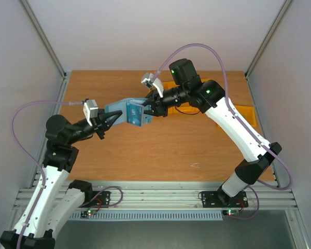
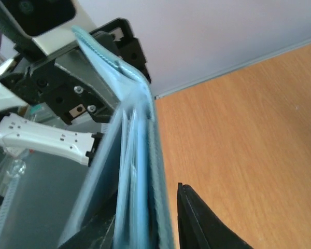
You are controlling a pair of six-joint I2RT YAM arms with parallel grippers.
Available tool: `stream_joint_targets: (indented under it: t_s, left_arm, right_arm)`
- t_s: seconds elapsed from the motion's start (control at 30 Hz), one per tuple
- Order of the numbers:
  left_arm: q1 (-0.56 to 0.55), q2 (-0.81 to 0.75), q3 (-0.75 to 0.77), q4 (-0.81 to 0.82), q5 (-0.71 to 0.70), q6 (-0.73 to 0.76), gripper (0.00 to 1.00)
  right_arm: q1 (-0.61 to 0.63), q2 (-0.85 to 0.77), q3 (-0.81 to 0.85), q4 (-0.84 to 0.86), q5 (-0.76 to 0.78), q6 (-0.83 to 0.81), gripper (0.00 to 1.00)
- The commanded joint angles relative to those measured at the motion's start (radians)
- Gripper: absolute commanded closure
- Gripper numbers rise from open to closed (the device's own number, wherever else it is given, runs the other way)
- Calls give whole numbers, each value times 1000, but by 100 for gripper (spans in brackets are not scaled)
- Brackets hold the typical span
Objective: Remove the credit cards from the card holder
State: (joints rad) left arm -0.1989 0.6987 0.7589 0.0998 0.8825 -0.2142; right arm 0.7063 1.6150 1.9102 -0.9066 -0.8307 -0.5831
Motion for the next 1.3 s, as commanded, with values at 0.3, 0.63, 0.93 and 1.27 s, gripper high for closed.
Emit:
stream_joint_targets:
  t_s: [0.3,0.63,0.93,1.27]
  left_arm:
    - [-5,-50,-1,-201,-418,394,100]
    - [0,-69,27,-114,-116,258,100]
    - [0,-62,34,-12,-66,36,100]
    - [0,-49,28,-34,-129,65,100]
  right_arm:
    - [-148,-150,-178,88,199,80,37]
    - [-98,-139,-283,390,10,215,31]
    - [-95,-154,-367,574,-230,280,18]
    - [-72,-136,-278,348,-290,129,18]
